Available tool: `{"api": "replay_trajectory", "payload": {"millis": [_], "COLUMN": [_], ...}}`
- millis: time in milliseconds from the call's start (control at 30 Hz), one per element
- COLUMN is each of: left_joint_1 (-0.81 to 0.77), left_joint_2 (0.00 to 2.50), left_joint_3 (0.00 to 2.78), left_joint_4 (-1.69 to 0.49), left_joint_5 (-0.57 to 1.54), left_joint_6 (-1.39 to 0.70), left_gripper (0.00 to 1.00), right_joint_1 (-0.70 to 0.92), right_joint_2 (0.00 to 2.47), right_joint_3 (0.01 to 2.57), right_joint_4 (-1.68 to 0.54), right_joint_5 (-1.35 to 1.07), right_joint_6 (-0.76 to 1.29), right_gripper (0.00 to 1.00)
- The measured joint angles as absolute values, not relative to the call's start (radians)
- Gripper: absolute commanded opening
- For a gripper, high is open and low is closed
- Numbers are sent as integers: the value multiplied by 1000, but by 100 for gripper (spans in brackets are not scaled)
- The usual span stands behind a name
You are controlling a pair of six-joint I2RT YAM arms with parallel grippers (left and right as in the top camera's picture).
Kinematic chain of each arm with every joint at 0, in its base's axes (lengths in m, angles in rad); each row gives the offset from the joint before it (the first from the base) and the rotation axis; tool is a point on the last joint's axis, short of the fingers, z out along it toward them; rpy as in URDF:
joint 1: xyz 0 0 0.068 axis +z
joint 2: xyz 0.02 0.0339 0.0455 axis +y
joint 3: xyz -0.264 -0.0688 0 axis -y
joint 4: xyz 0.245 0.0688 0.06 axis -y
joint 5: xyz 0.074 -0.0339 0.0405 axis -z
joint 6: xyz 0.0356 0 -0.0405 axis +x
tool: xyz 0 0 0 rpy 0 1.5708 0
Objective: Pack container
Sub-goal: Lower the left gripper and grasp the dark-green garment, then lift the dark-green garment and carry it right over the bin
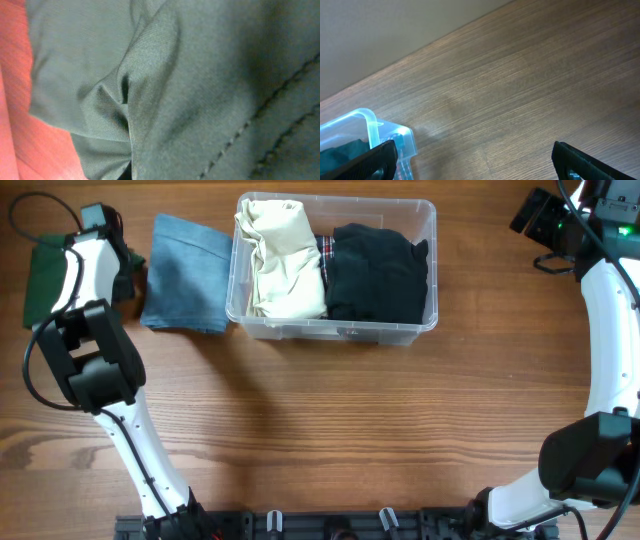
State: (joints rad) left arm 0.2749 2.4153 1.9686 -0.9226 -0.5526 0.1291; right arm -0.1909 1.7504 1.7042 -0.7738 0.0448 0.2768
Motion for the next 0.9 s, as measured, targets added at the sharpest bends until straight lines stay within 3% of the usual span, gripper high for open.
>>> {"api": "replay_trajectory", "payload": {"millis": [467, 900], "left_joint_1": [223, 216], "left_joint_2": [2415, 2324], "left_joint_3": [2317, 2350], "left_joint_4": [-1224, -1279], "left_joint_5": [-492, -212], "left_joint_6": [60, 17], "left_gripper": [4, 4], "right_joint_1": [-191, -191], "right_joint_2": [1750, 1750], "right_joint_3": [1704, 1704], "right_joint_4": [-774, -774], "right_joint_5": [45, 45], "right_joint_6": [277, 277], "right_gripper": [100, 100]}}
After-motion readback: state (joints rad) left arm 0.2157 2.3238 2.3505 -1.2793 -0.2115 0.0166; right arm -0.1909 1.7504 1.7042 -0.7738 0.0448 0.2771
